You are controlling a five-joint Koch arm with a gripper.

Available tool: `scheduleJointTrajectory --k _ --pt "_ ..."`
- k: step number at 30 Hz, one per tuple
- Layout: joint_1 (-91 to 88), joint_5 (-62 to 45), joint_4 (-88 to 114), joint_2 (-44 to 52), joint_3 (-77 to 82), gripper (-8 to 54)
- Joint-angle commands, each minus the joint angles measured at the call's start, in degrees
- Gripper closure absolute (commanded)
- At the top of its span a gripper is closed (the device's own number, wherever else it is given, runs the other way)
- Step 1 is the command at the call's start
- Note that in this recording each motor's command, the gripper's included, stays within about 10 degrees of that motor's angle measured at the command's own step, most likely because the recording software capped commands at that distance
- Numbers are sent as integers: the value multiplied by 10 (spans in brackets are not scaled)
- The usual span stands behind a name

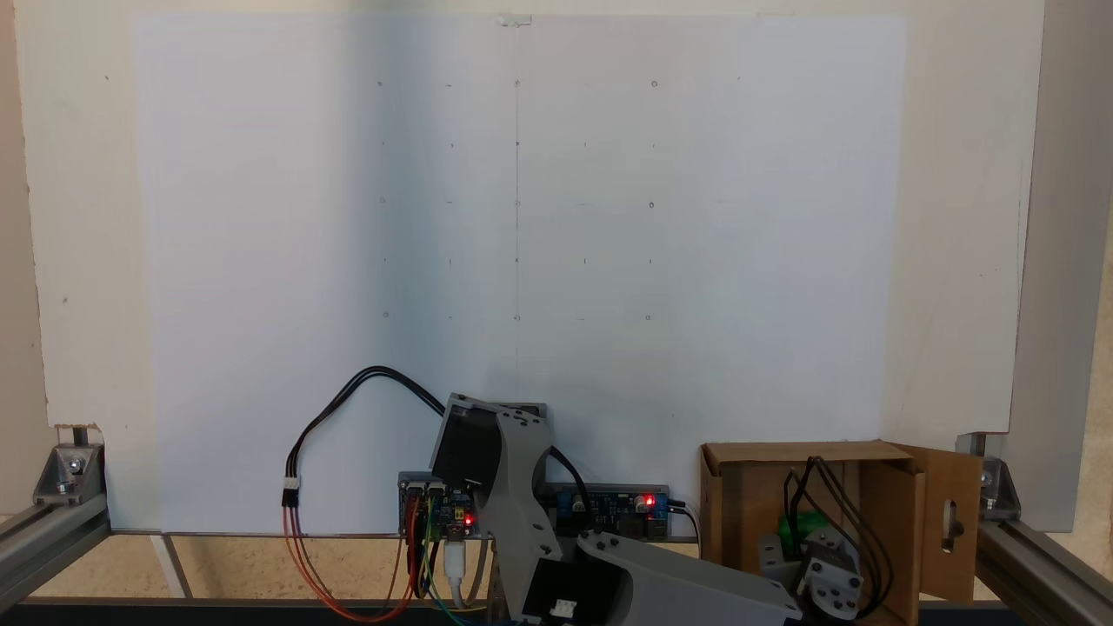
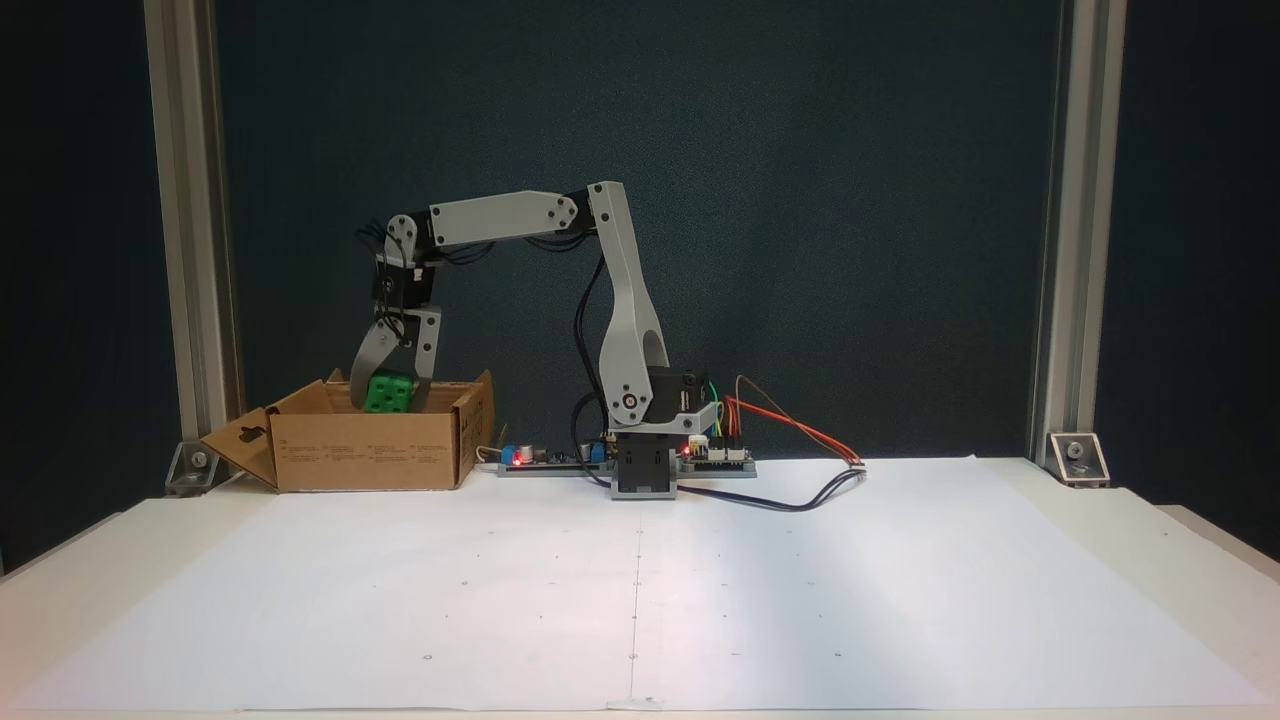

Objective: Grasp a green dice and put it in the bin.

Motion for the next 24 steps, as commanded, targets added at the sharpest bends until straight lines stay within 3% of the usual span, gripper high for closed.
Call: scheduleJointTrajectory --k 1,5,8,10,17,24 --pt "1 -51 -11 9 -14 340" --pt "-1 -50 -17 8 -14 340" --pt "0 -49 -14 6 -8 131" --pt "0 -48 -15 6 -8 65" --pt "-4 -32 -11 34 -11 62" --pt "-175 124 -13 149 -51 45"
